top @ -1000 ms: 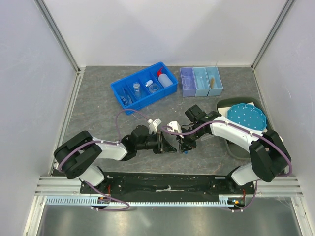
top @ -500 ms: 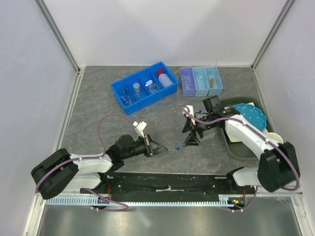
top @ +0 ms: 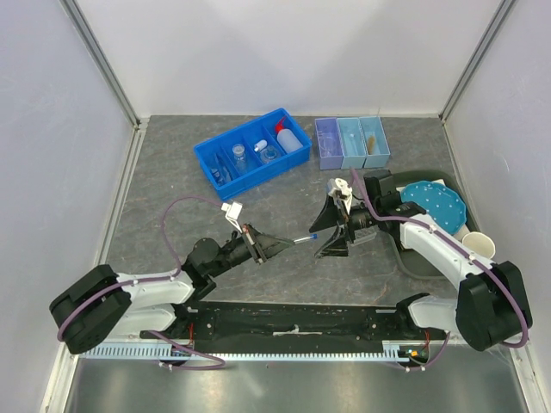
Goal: Organize the chemistry lab equipment
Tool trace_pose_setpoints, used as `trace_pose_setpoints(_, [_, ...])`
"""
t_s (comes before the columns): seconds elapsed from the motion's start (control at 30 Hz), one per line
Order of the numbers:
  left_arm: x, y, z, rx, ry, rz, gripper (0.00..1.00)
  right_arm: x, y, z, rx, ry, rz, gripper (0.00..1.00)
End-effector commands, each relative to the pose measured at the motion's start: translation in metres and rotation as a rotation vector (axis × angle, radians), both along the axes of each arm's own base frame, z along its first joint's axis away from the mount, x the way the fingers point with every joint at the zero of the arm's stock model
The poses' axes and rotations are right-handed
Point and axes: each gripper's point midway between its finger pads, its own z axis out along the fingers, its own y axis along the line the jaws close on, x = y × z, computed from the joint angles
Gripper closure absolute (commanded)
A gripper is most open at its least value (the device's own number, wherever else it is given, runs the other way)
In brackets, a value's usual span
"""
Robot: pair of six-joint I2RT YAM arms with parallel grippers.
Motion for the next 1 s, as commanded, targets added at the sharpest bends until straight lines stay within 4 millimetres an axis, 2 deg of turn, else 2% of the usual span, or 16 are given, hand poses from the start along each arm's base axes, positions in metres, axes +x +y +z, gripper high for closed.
trace_pose_setpoints(0.0, [0.008,-0.006,0.045,-0.143,-0.07,0.01,0.98,-0.004,0.006,0.019,0.069,-0.01,0.059,0.02])
trace_pose_setpoints(0.2, [0.01,-0.014,0.049,-0.194,-0.062,-0.007,0.98,-0.005,0.007,0.024,0.074,0.009,0.064,0.03])
trace_pose_setpoints(0.27, [0.012,-0.016,0.047,-0.196,-0.056,0.001,0.98,-0.005,0.007,0.025,0.075,0.022,0.068,0.07])
trace_pose_setpoints(0.43, [0.017,-0.013,0.05,-0.216,-0.061,0.038,0.98,-0.003,0.008,0.025,0.069,0.064,0.068,0.31])
trace_pose_setpoints(0.5, [0.017,-0.011,0.05,-0.218,-0.06,0.045,0.98,-0.002,0.009,0.026,0.069,0.069,0.068,0.37])
trace_pose_setpoints(0.63, [0.017,-0.011,0.045,-0.21,-0.05,0.053,0.98,-0.002,0.009,0.026,0.068,0.068,0.064,0.63])
trace_pose_setpoints(0.73, [0.017,-0.01,0.043,-0.207,-0.044,0.053,0.98,-0.002,0.008,0.026,0.068,0.07,0.065,0.73])
trace_pose_setpoints(0.87, [0.016,-0.009,0.04,-0.204,-0.04,0.054,0.98,-0.003,0.008,0.026,0.068,0.07,0.067,0.74])
trace_pose_setpoints(0.97, [0.016,-0.009,0.039,-0.201,-0.038,0.055,0.98,-0.001,0.008,0.027,0.066,0.07,0.06,0.7])
